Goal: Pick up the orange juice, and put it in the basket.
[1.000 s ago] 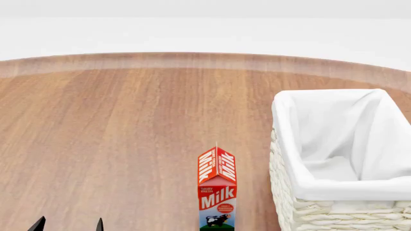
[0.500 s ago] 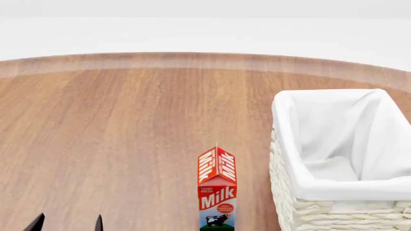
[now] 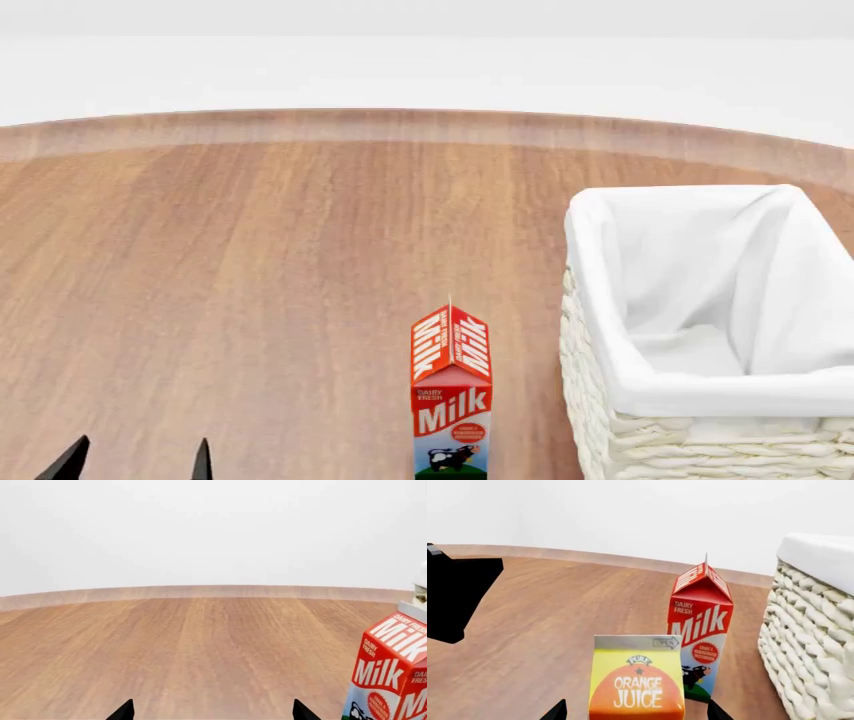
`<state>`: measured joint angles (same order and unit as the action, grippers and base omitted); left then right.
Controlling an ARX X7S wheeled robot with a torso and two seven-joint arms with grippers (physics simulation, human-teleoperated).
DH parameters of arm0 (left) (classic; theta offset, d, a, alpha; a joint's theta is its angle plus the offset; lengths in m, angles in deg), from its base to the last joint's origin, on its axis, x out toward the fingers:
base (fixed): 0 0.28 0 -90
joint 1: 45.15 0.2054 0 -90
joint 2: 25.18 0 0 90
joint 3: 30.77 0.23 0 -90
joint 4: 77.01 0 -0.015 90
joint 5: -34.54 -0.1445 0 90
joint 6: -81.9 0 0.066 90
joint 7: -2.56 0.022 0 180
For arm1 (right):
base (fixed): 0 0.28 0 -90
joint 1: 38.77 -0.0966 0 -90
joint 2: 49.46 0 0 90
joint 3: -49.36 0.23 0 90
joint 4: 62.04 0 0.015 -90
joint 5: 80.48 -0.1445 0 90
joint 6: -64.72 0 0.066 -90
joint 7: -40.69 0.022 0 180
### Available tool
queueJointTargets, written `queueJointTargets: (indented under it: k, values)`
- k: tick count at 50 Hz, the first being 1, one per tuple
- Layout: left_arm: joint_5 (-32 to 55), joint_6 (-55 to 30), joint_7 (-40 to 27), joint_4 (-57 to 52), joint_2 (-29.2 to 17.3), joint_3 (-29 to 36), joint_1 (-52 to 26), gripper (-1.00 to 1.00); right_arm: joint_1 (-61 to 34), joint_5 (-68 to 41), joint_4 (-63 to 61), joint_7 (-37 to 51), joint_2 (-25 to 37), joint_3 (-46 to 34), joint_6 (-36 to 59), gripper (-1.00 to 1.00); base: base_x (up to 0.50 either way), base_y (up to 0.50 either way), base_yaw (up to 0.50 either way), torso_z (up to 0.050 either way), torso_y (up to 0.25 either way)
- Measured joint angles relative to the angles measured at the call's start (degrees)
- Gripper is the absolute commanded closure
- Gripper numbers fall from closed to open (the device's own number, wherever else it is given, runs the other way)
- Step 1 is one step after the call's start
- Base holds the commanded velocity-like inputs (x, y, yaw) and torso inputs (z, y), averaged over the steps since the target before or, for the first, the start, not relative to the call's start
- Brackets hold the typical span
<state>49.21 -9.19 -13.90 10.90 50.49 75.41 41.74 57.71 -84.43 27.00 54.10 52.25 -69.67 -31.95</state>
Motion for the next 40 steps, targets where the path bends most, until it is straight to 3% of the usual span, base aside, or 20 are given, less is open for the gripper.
queueJointTargets:
  k: [40]
  values:
    - [0.69,0.05,-0.77,0.1,-0.61,0.81,-0.44,-1.0,-3.6,-0.78,5.57,0.68,-1.13,-1.35,-0.92,-1.0,0.0,0.0,0.0,0.0,0.0]
